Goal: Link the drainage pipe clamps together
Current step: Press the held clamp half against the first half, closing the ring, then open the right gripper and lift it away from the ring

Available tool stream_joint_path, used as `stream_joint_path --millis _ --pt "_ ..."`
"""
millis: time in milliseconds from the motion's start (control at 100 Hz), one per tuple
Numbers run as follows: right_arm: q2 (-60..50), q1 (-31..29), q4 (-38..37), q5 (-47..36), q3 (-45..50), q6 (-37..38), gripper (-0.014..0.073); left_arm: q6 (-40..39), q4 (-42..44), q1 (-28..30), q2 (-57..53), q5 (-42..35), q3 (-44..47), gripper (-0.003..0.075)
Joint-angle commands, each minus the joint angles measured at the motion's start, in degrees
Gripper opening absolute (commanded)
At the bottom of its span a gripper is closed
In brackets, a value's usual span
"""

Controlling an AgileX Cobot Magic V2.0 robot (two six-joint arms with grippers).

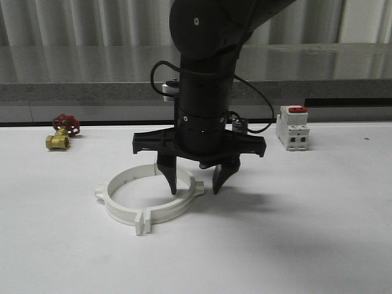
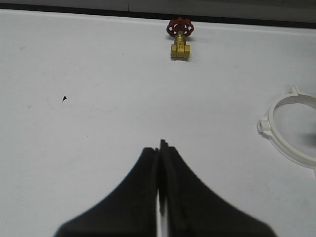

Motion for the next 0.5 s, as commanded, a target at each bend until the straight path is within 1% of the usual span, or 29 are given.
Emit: stream_joint_path --millis 0,210,360,490 --pt "-3.23 -0.06 -0.8 -0.6 -1.93 -0.06 0.0489 0.09 0.11 0.09 0.09 -3.88 -1.53 -0.0021" --pt "-7.83 -1.14 -1.61 -0.73 -3.63 -3.79 0.0489 0.09 0.11 0.09 0.09 -3.88 -1.53 -0.0021" --pt "-12.8 -3.86 -1.9 1.7 -3.48 -7.52 0.0489 0.09 0.11 0.09 0.09 -3.88 -1.53 -0.0021" --pt "-18.58 -6.61 -4.76 2.92 -0.66 -8.96 0.0489 0.09 0.11 0.09 0.09 -3.88 -1.53 -0.0021"
